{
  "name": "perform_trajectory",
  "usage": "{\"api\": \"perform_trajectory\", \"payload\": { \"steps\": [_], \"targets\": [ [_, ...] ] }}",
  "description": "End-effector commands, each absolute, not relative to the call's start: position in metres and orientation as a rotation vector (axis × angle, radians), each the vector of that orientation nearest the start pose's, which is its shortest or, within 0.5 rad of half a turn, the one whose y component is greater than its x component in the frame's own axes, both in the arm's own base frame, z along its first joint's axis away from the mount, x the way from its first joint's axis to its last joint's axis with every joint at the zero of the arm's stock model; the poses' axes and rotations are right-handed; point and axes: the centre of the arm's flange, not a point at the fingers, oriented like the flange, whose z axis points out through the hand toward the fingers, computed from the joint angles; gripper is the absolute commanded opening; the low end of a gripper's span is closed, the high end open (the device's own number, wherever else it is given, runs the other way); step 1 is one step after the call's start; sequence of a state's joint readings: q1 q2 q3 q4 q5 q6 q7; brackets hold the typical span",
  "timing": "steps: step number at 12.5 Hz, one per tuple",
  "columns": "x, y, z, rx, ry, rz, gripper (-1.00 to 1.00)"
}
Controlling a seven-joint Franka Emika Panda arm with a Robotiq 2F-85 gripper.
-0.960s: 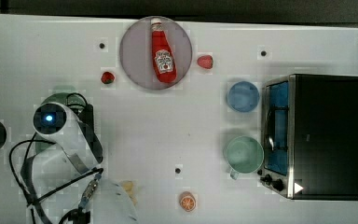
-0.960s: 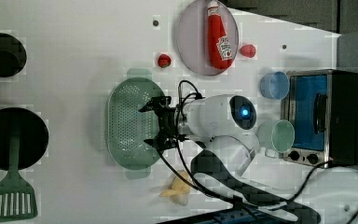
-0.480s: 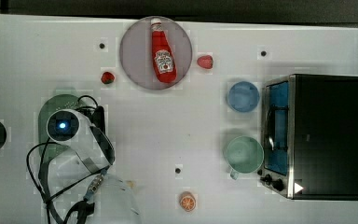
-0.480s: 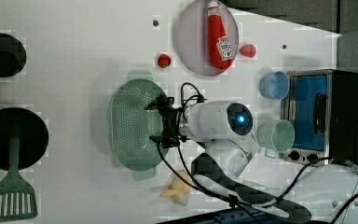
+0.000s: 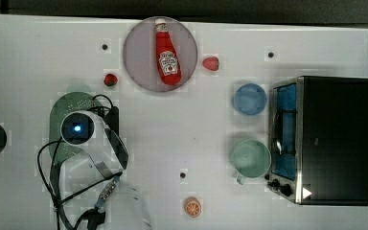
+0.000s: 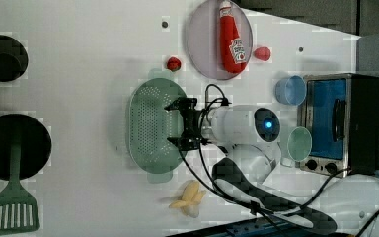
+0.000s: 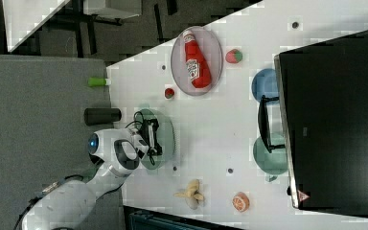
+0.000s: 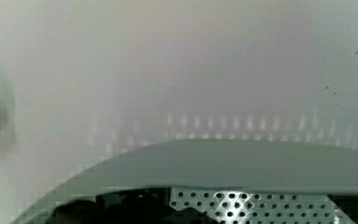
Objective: Drag strainer left to right.
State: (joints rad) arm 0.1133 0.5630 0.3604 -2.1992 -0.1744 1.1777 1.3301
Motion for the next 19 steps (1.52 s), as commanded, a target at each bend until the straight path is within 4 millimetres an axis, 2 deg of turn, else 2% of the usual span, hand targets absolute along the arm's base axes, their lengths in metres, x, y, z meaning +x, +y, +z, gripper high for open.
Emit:
{"api": "perform_trajectory", "payload": {
  "steps": [1, 5, 8, 15, 19],
  "targets": [
    [0.488, 0.242, 0.149, -2.157, 2.215, 0.14, 1.0],
    [0.484, 0.208, 0.15, -2.13, 2.267, 0.135, 1.0],
    [0.481, 0.179, 0.151, -2.171, 2.246, 0.13, 1.0],
    [0.481, 0.091, 0.155, -2.191, 2.277, 0.08, 1.0],
    [0.485, 0.037, 0.155, -2.253, 2.239, 0.047, 1.0]
  ]
}}
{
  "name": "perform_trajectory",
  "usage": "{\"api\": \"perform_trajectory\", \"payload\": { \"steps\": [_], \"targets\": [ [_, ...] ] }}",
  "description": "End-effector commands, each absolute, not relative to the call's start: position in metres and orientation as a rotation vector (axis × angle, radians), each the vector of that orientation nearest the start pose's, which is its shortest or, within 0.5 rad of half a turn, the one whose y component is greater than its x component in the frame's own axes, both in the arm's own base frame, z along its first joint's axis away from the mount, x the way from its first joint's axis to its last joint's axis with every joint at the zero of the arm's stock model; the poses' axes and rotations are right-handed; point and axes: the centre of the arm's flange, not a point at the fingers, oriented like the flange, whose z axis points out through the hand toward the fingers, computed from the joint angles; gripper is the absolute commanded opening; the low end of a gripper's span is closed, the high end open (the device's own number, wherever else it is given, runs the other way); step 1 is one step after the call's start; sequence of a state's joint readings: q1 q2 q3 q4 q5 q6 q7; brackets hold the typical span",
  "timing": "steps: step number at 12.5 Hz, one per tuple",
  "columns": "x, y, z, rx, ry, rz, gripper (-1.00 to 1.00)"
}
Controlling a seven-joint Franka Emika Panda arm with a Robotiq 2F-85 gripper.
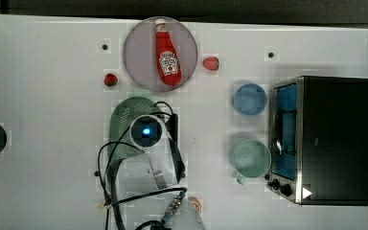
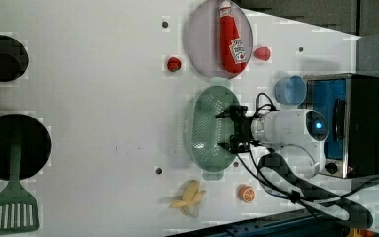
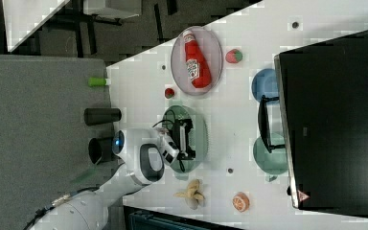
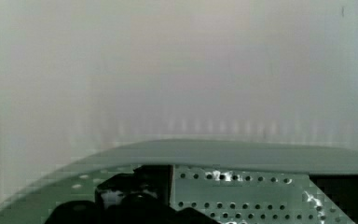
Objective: Drag strainer left to right.
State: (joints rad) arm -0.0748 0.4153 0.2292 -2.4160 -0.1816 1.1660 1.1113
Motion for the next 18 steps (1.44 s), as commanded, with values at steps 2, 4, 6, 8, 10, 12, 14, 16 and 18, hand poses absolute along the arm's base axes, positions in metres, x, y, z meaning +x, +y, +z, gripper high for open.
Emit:
{"api": "perform_trajectory", "payload": {
  "steps": [2, 4, 6, 8, 10, 12, 14, 16, 18],
  "targets": [
    [0.487, 0.007, 0.155, -2.255, 2.251, 0.027, 1.0],
    [0.487, -0.023, 0.155, -2.249, 2.268, 0.005, 1.0],
    [0.487, -0.048, 0.156, -2.274, 2.243, -0.023, 1.0],
    [0.487, -0.071, 0.157, -2.253, 2.266, -0.048, 1.0],
    [0.484, -0.087, 0.157, -2.229, 2.301, -0.057, 1.0],
    [0.483, -0.096, 0.158, -2.214, 2.32, -0.063, 1.0],
    [0.484, -0.099, 0.159, -2.252, 2.283, -0.067, 1.0],
    [0.492, -0.092, 0.167, -2.324, 2.188, -0.087, 1.0],
    [0.498, -0.076, 0.189, -2.439, 2.053, -0.084, 1.0]
  ]
}}
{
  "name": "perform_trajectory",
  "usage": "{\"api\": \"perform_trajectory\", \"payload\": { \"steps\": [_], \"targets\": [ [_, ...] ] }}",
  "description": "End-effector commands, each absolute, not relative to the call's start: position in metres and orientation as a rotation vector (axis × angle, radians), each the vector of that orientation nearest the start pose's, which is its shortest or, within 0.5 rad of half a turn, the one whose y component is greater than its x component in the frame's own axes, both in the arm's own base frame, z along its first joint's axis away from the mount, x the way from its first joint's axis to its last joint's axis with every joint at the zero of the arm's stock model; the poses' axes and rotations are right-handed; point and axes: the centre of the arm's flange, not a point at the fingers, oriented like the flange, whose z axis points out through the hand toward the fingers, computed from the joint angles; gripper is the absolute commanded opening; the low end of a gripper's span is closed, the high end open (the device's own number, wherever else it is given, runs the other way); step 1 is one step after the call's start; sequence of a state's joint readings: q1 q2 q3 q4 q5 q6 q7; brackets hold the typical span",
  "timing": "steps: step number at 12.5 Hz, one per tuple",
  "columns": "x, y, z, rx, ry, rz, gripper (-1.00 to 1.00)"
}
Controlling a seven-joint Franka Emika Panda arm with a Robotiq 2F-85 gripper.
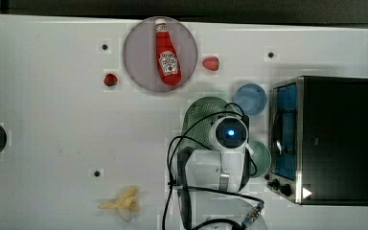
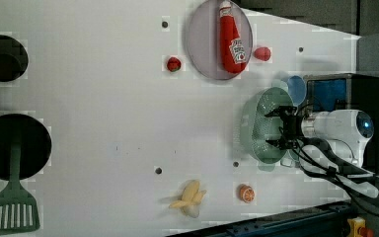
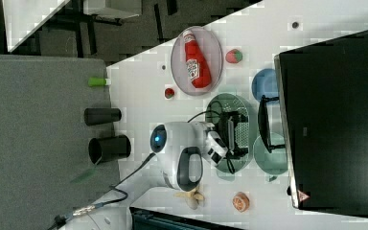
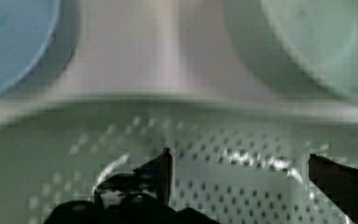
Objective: Drag strainer left to right.
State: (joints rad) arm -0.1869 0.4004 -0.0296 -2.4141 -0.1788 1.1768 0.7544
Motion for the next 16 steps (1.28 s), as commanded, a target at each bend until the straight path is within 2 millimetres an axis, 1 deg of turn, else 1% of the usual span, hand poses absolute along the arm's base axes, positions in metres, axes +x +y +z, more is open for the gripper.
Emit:
{"api": "perform_trajectory", "payload": {
  "steps": [1, 2, 4, 6, 7, 8, 10, 11, 13, 14, 15, 16],
  "targets": [
    [0.5, -0.068, 0.206, -2.489, 2.005, -0.075, 1.0],
    [0.504, -0.06, 0.226, -2.535, 1.965, -0.066, 1.0],
    [0.51, -0.044, 0.276, -2.618, 1.931, -0.015, 1.0],
    [0.515, -0.033, 0.337, -2.688, 1.896, 0.013, 1.0],
    [0.514, -0.03, 0.368, -2.723, 1.856, 0.023, 1.0],
    [0.511, -0.027, 0.401, -2.752, 1.79, 0.038, 1.0],
    [0.501, -0.026, 0.463, -2.756, 1.656, 0.063, 1.0],
    [0.493, -0.026, 0.489, -2.745, 1.601, 0.083, 1.0],
    [0.475, -0.028, 0.533, -2.765, 1.509, 0.087, 1.0],
    [0.467, -0.027, 0.55, -2.793, 1.464, 0.089, 1.0],
    [0.46, -0.025, 0.563, -2.827, 1.41, 0.089, 1.0],
    [0.454, -0.024, 0.572, -2.842, 1.392, 0.107, 1.0]
  ]
}}
